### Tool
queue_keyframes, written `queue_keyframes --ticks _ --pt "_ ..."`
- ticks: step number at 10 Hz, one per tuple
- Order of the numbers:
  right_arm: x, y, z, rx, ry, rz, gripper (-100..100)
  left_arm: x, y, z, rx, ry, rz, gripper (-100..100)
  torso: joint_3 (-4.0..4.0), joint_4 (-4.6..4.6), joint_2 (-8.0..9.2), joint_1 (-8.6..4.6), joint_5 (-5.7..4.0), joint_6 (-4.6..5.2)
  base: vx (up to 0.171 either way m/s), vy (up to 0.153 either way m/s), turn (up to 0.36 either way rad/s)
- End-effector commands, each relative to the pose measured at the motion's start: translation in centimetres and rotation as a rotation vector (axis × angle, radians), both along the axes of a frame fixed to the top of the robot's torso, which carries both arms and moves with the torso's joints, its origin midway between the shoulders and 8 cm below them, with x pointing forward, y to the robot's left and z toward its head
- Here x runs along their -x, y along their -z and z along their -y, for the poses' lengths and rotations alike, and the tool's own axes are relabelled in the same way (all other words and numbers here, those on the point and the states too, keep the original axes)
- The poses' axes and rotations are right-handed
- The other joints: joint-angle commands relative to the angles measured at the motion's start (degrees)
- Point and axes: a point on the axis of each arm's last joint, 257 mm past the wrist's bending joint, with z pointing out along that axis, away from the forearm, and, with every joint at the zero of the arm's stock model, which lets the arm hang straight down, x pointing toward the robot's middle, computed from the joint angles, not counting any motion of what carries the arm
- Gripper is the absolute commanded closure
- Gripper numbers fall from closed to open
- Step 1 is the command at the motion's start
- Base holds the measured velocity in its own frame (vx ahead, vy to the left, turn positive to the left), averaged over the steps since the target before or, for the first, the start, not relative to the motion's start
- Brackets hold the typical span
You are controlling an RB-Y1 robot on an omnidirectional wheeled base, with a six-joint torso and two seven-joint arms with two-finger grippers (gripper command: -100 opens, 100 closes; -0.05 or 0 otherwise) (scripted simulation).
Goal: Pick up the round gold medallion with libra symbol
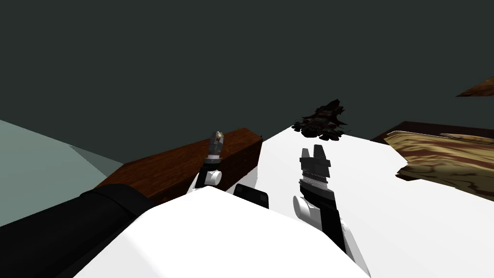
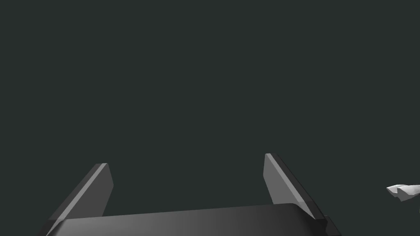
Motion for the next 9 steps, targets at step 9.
queue_keyframes --ticks 9 --pt "0.0 0.0 0.0 0.0 0.0 0.0 0 -1.7 3.2 -5.5 -0.014 0.019 -0.206 -100 -0.22 -0.09 -0.36 -0.26 -0.06 0.0 0.072 -0.058 -0.026"
